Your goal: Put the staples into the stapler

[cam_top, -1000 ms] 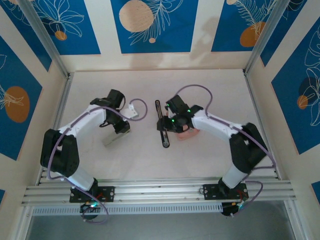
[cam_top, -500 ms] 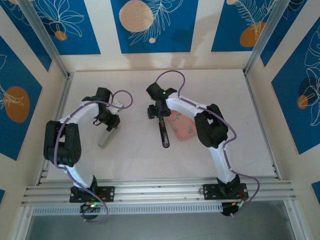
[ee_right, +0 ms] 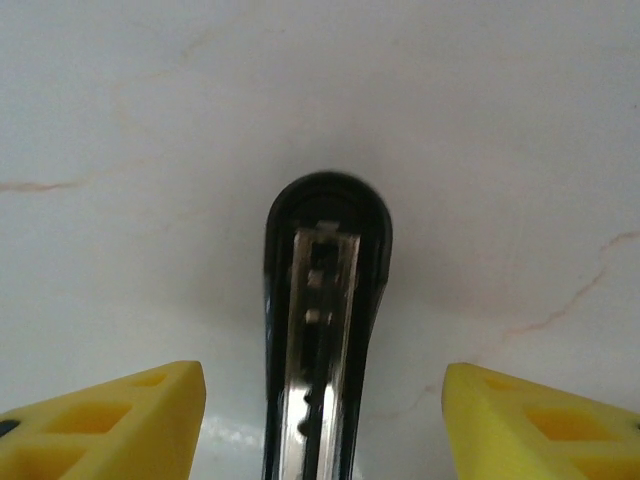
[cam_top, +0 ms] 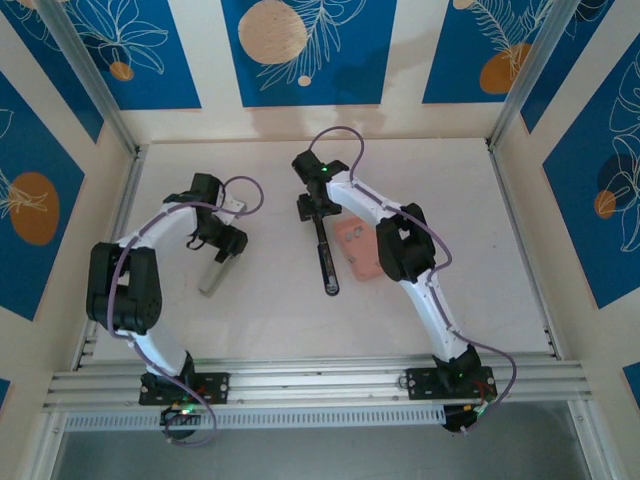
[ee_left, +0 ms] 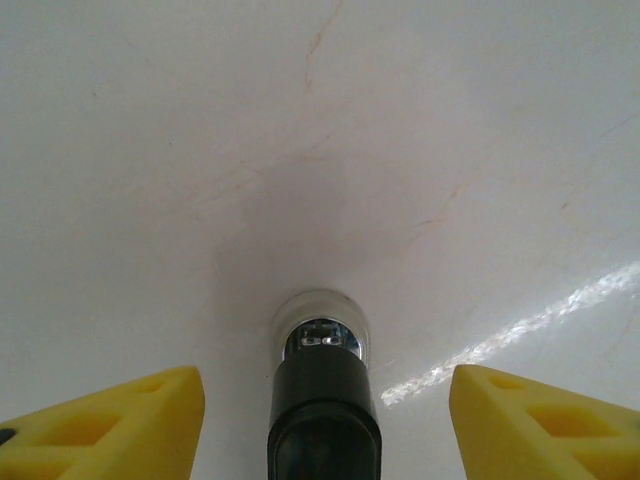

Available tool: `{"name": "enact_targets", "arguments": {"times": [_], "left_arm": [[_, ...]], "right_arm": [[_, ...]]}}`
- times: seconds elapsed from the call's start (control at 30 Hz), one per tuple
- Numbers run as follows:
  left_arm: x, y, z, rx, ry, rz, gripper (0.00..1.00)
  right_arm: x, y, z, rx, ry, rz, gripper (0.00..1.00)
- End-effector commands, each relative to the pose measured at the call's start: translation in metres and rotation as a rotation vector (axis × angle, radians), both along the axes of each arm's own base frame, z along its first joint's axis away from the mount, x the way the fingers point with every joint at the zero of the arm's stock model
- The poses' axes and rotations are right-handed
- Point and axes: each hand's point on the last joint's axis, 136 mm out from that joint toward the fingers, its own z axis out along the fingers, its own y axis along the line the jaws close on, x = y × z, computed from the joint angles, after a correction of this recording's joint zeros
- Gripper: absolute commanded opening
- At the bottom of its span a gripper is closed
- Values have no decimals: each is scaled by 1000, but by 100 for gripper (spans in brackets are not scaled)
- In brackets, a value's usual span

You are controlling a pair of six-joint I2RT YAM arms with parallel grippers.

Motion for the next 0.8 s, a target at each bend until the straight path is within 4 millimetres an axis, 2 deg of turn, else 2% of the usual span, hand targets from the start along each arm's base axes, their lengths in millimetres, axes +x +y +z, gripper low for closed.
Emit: {"name": "enact_targets", "arguments": {"times": [0.0,0.13,0.27,0.33,0.47,0.77], "left_arm": [[6,-3,32,-61,-90,29,66],[7,-5,54,-91,-151,45,69],[5,-5,69,-118,-202,69,71],[1,-7,76,-155,-226,75,72],[-7,-20,91,-259,-296,39,73],[-31,-47,124,-461,-502,-79,76]], "right_arm": [[-4,8,-7,17,43,42,63],[-2,12,-17,23,64,52,54],[-5,17,-17,34,68,79,37],[-9,26,-11,50,48,125,31],[-26,46,8,110,-10,223,27],[-84,69,54,229,-127,402,25]]}}
